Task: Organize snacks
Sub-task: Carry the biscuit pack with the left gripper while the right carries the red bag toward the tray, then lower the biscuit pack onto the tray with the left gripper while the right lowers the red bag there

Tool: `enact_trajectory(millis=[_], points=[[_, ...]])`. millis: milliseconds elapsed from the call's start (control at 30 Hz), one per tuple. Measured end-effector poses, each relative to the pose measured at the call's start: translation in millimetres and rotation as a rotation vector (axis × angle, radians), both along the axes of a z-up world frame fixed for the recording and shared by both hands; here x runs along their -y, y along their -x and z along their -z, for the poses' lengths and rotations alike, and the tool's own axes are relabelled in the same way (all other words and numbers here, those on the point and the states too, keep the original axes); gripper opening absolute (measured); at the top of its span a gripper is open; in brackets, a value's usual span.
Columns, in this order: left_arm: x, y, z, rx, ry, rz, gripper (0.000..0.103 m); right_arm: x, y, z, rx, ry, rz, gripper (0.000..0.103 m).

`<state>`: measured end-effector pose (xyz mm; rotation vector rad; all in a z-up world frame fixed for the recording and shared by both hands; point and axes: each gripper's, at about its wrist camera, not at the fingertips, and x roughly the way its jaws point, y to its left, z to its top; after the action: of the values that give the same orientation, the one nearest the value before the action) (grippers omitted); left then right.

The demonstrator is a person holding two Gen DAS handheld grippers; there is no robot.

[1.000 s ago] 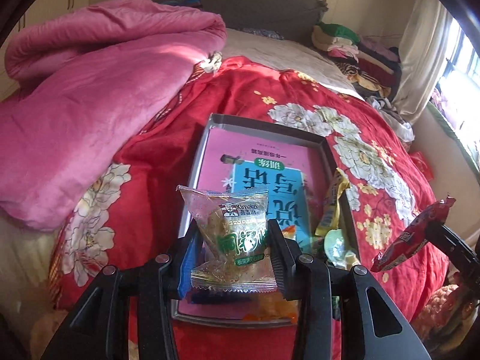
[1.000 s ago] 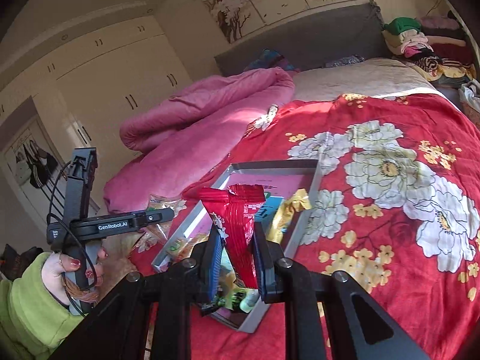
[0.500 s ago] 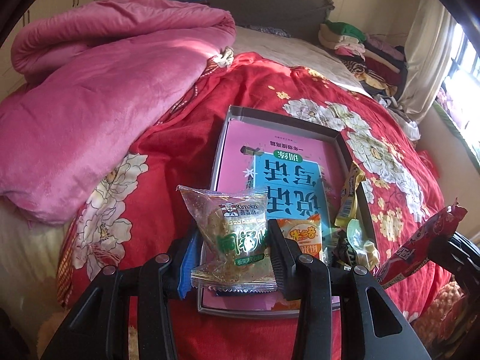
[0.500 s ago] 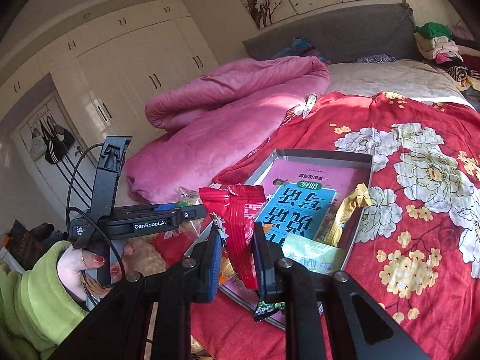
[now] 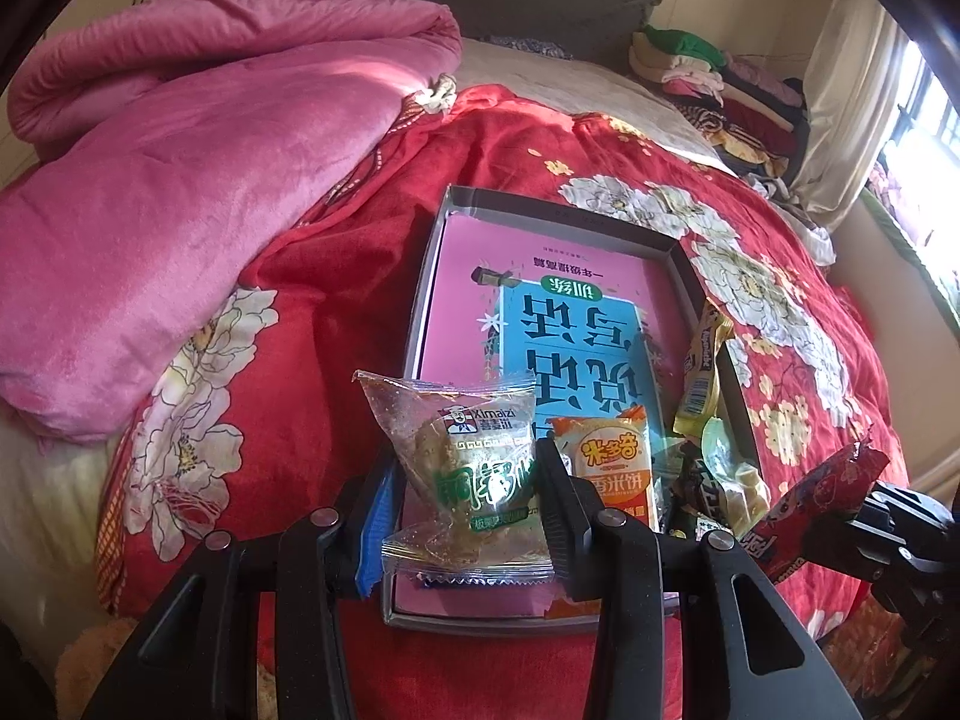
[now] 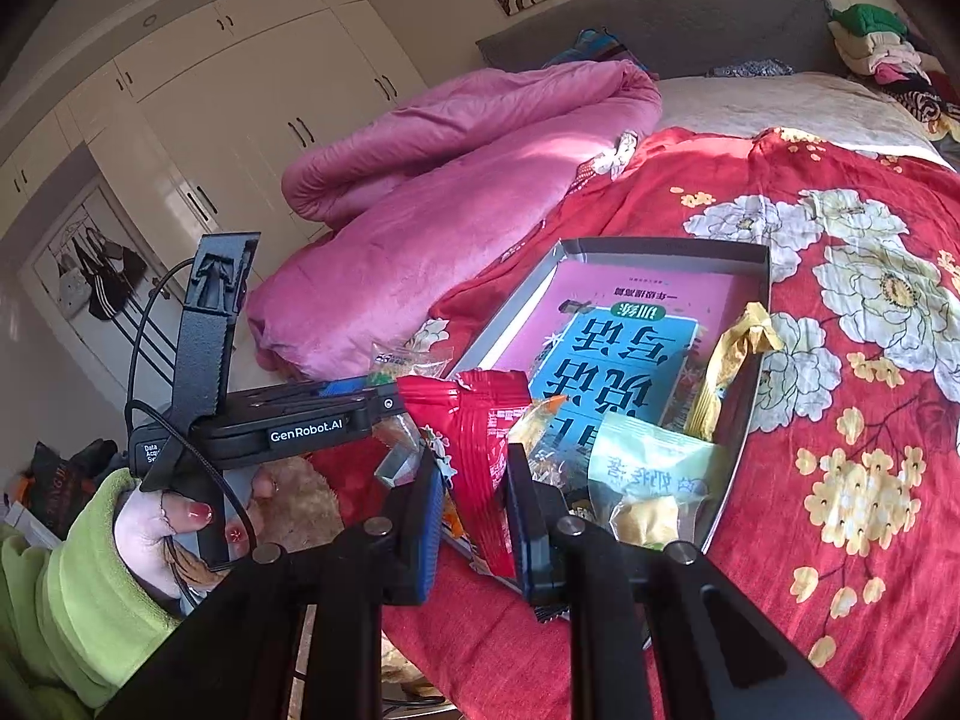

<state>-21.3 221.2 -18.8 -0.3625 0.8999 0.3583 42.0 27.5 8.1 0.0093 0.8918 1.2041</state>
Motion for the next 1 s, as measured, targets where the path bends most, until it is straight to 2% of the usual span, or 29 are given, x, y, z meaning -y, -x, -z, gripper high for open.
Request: enact_trajectory(millis=[300, 533, 767, 1000], points=[[-4, 6, -11, 0.037, 0.014, 0.005, 0.044, 4, 4, -4, 0.007, -0.020, -0.001, 0.020], [0, 16, -19, 0.041, 0.021, 0.019, 0.044, 27, -6, -14, 0.009, -0.049, 0.062, 0.020], [17, 21, -9, -0.006, 0.024, 0.063, 0.044, 45, -15, -19, 0.001, -0.060, 0.113, 0.020], [27, 16, 4, -0.050, 0.013, 0.096, 0.044, 45, -13, -19, 0.006, -0.045, 0.114, 0.020]])
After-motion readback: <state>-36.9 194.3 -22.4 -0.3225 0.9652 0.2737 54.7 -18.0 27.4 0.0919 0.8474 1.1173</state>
